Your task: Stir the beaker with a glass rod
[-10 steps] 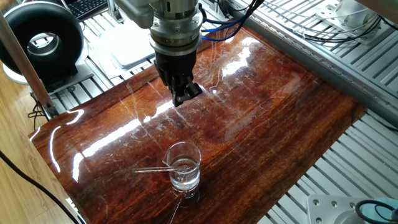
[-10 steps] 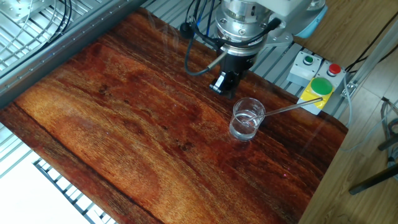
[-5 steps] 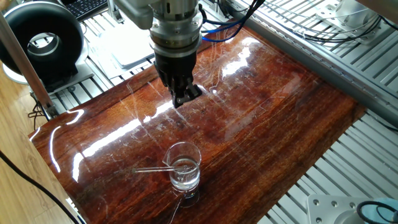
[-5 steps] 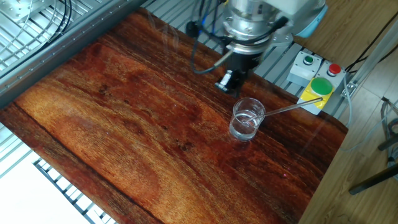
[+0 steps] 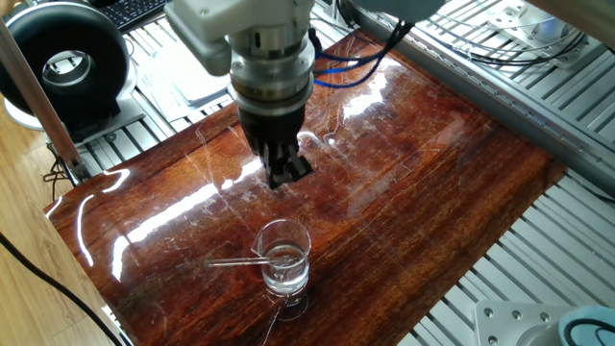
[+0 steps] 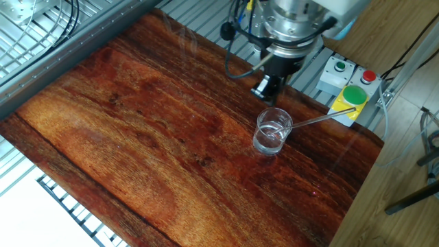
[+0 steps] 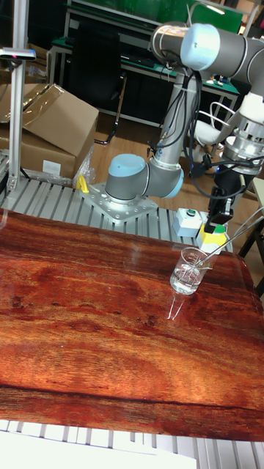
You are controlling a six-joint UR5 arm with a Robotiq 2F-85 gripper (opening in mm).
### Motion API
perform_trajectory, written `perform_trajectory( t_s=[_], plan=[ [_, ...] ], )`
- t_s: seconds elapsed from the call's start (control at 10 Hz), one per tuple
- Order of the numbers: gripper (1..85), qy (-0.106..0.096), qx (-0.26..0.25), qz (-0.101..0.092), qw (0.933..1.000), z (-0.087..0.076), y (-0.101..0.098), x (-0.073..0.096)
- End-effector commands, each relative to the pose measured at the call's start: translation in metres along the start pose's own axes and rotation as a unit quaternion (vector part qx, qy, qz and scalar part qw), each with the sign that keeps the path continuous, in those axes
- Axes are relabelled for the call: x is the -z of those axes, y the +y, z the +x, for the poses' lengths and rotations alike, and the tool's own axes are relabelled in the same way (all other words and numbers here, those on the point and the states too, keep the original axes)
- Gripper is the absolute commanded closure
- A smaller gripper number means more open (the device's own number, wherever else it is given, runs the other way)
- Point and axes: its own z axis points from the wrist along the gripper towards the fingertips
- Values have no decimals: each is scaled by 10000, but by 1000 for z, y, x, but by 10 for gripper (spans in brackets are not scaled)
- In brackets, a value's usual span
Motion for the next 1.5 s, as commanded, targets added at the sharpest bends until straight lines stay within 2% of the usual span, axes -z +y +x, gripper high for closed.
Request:
perform_trajectory(
  t_s=[0.0,0.4,1.0,1.2,1.4],
  plan=[
    [847,-95,-80,4,9999,-15,9,-2],
    [847,-85,-104,66,9999,-26,7,-7],
    [847,-68,-95,44,9999,-25,7,-8],
    [847,28,251,68,9997,-12,-9,-5],
    [847,20,718,59,9974,-12,-8,-5]
  ],
)
